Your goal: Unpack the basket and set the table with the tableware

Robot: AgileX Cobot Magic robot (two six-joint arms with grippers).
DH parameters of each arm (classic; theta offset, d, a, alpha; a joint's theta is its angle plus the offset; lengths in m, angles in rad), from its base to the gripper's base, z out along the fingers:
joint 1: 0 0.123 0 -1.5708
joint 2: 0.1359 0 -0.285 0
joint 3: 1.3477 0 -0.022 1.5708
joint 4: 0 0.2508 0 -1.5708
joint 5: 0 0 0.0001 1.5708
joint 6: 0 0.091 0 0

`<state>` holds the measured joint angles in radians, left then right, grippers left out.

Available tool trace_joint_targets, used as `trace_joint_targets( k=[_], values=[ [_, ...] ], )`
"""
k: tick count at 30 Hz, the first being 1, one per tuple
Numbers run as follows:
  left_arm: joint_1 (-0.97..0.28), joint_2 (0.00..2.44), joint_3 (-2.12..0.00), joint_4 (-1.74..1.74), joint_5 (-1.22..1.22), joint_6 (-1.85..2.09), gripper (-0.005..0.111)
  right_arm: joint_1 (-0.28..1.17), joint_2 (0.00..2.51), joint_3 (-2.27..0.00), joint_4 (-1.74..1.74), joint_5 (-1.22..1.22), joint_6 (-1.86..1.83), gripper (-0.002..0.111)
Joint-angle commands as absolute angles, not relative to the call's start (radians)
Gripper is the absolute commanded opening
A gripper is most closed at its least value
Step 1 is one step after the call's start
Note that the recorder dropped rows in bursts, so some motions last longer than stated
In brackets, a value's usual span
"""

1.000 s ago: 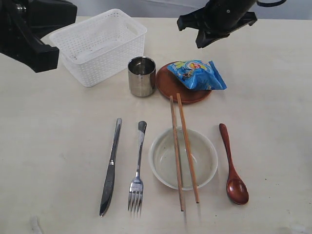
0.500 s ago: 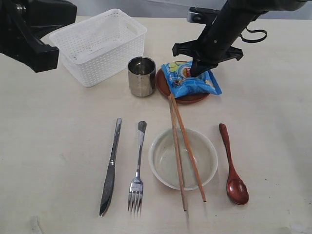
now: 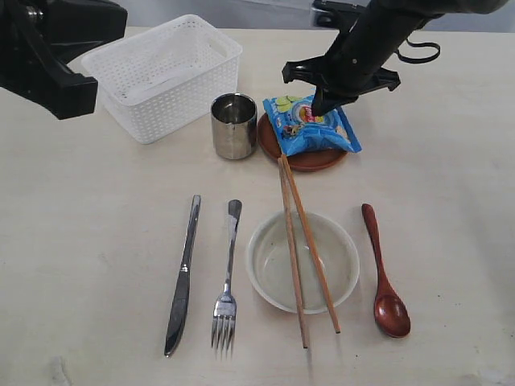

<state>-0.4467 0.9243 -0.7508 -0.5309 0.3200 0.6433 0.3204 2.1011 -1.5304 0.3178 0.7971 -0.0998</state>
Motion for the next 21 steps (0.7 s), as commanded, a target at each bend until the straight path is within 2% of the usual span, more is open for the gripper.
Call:
trace_joint_targets(
  k=[1,5,7,14,18,21],
  values=[
    [-0.443,0.919,-0.747,-0.527,0.313,0.646,0.0,0.319,2.019,-1.533,0.316,0.794,-0.101,0.0],
    [-0.443,0.919,-0.747,-0.527,0.313,0.646,0.0,0.319,1.947,-1.521,0.28,0.846,-0.108,0.0],
    [-0.443,0.919,-0.746,-0.527,0.324,0.641,0.0,0.319,1.866,-1.424,0.271,0.81,-0.112,0.0],
    [-0.443,0.671,-0.496,-0.53,0.103,0.606,0.0,0.319,1.236,-0.693,0.265,0.458,-0.091,0.0],
    [-0.443,0.599,-0.396,-0.53,0.034,0.59,0.0,0.319,0.987,-0.497,0.27,0.353,-0.063,0.0],
    [-0.443,0.588,-0.376,-0.53,0.035,0.59,0.0,0.319,0.908,-0.464,0.284,0.451,-0.028,0.001]
  ],
)
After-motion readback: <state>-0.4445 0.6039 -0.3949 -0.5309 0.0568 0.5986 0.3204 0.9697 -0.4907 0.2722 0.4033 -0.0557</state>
